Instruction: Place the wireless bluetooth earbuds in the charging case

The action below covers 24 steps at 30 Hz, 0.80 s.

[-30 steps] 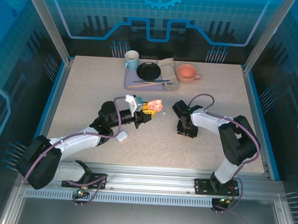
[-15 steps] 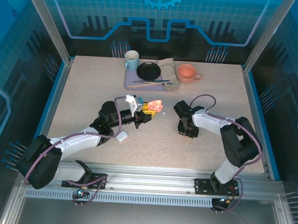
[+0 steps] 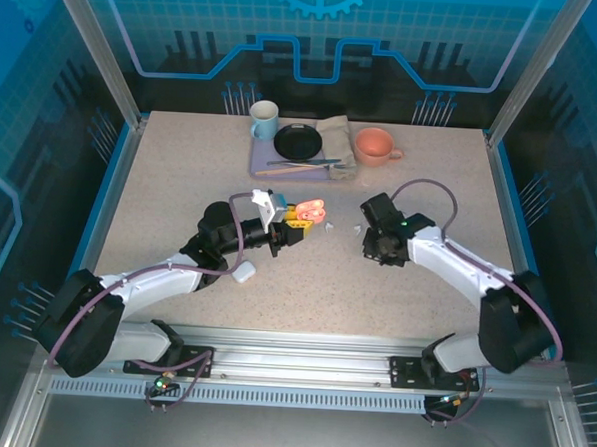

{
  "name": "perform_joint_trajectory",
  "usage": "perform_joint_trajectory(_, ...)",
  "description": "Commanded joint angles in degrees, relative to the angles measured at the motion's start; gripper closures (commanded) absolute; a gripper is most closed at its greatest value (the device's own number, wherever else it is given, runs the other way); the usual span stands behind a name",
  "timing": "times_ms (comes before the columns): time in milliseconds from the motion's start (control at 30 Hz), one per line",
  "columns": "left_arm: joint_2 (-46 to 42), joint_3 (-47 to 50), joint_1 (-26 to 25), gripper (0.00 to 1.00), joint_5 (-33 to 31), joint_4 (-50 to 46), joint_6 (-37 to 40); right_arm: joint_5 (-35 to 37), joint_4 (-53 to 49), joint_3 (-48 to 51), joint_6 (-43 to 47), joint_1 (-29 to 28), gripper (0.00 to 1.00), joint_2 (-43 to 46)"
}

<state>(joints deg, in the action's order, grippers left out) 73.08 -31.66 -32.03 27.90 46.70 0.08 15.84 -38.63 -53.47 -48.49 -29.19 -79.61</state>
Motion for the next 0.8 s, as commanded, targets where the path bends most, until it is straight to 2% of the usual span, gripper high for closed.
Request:
perform_joint_trajectory(0, 0.46, -0.33, 0.36, 1.00, 0.74, 0.17, -0.08, -1.26, 1.29, -3.28, 3.59, 0.10, 0.76, 5.00)
perform_joint_trajectory(300, 1.58, -1.63, 0.39, 1.00, 1.98, -1.21, -0.69, -6.08, 4.06, -13.94, 11.88, -0.99, 0.74, 12.02)
perform_joint_trajectory(567, 3.21, -4.35, 0.14, 1.00, 3.55, -2.53, -1.04, -12.77, 10.22, -20.94, 19.75, -3.86, 0.73, 11.36)
perform_joint_trajectory(767, 4.64, -6.72, 0.13, 1.00, 3.25, -2.60, -2.83, -15.33, 14.73, -20.85, 24.83, -7.63, 0.73, 10.30)
